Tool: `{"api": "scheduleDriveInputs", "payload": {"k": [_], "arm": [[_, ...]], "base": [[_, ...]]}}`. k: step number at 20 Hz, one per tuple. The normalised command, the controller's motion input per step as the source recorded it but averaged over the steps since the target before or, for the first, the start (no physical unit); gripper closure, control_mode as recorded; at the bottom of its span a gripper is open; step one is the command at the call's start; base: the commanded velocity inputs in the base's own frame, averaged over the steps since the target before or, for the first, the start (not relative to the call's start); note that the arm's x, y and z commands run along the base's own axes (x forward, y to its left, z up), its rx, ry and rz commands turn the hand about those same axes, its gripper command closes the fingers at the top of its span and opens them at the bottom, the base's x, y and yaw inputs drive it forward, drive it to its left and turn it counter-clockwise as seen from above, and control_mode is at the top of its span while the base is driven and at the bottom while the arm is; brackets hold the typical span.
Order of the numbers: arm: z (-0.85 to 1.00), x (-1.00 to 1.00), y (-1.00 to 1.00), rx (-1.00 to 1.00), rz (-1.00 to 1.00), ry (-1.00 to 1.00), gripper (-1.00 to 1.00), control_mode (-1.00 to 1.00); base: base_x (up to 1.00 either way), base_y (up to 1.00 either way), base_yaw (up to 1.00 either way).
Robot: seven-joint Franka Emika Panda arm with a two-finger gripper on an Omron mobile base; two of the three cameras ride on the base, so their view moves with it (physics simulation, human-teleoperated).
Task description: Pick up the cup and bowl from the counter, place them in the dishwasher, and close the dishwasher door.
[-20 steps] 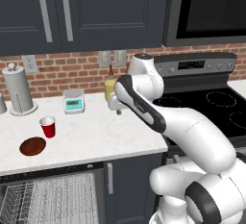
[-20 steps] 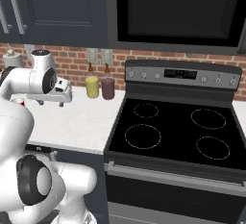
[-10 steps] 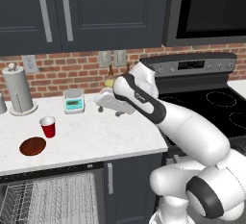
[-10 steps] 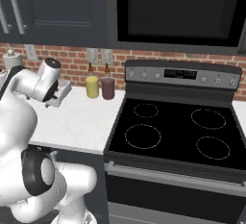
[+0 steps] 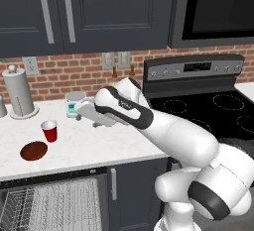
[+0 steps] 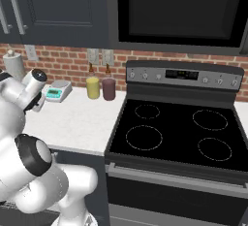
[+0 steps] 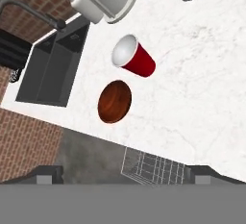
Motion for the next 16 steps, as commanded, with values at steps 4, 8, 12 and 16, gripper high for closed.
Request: {"api": "scheduleDriveInputs", "payload": {"k": [4,8,12,16], "arm": [[0.06,0.25,0.79,-0.13,-0.12,0.05,-1.00,-1.00],[0.00,0.08,0.36,-0.04,-0.06,0.01,-1.00,-1.00],[0.00,0.01,0.00,0.00,0.00,0.00,-1.00,-1.00],[0.00,0.03,0.00,0.00,0.00,0.00,-1.00,-1.00]], "base": [[0.00,0.00,0.00],[0.00,0.00,0.00],[0.00,0.00,0.00],[0.00,0.00,0.00]]}}
